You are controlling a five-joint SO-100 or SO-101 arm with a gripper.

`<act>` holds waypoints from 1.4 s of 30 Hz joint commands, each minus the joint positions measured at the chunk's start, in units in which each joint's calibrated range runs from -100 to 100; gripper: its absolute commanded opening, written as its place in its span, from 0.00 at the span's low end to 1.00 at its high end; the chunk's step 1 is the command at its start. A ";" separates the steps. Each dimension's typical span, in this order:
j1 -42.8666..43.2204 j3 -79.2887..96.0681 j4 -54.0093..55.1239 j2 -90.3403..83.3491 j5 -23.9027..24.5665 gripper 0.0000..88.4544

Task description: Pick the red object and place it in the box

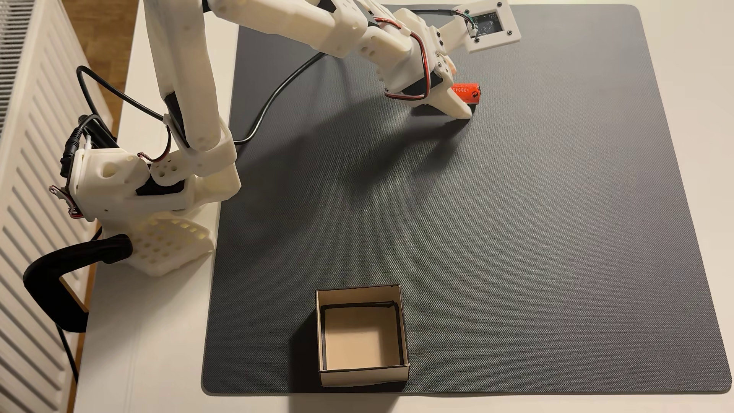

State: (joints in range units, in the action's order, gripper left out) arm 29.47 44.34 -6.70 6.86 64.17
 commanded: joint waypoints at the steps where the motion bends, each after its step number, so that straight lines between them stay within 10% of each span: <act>1: 0.37 0.69 -1.08 0.37 -0.13 0.27; 31: -4.08 0.42 -1.52 -2.52 -5.76 0.01; 42: -8.69 -0.03 -19.44 -26.16 -11.29 0.01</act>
State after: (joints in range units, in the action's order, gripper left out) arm 22.20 45.62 -22.35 -10.39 54.34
